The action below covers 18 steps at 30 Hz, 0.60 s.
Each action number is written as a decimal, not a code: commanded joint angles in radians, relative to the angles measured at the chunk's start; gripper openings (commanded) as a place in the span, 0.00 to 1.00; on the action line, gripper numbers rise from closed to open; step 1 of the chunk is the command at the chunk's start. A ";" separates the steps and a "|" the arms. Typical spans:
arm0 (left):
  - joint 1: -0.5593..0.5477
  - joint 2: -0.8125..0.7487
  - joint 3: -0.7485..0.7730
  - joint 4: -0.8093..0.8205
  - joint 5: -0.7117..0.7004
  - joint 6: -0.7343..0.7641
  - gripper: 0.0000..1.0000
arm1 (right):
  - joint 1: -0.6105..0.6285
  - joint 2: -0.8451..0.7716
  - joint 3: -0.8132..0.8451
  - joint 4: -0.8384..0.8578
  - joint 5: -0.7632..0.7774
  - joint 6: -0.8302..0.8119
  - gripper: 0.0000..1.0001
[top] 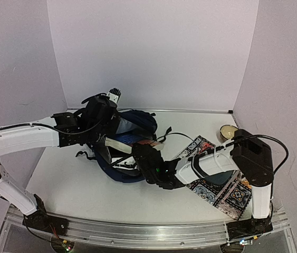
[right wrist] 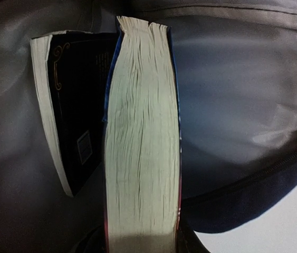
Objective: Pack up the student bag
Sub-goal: Place the book in the largest pocket of the bag.
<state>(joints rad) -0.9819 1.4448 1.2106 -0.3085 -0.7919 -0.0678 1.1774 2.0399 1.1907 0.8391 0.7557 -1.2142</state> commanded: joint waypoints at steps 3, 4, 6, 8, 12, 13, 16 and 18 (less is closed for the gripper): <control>-0.003 -0.070 0.067 0.047 0.045 -0.069 0.00 | -0.028 0.110 0.256 -0.002 0.088 0.052 0.00; -0.003 -0.071 0.072 0.042 0.064 -0.076 0.00 | -0.031 0.132 0.288 -0.021 0.085 0.061 0.00; -0.003 -0.073 0.080 0.033 0.109 -0.093 0.00 | -0.036 0.177 0.359 -0.075 0.076 0.088 0.00; -0.003 -0.072 0.087 0.029 0.148 -0.109 0.00 | -0.039 0.233 0.456 -0.163 0.071 0.124 0.00; -0.004 -0.059 0.095 0.023 0.206 -0.135 0.00 | -0.050 0.348 0.642 -0.314 0.081 0.160 0.00; -0.004 -0.057 0.095 0.022 0.213 -0.139 0.00 | -0.050 0.361 0.663 -0.332 0.077 0.169 0.01; -0.004 -0.051 0.094 0.021 0.208 -0.145 0.00 | -0.046 0.361 0.695 -0.414 0.026 0.242 0.17; -0.005 -0.050 0.092 0.021 0.184 -0.144 0.00 | -0.041 0.329 0.660 -0.440 -0.018 0.280 0.31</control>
<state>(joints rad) -0.9783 1.4361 1.2232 -0.3683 -0.6016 -0.1769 1.1370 2.4139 1.8165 0.4832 0.8069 -1.0542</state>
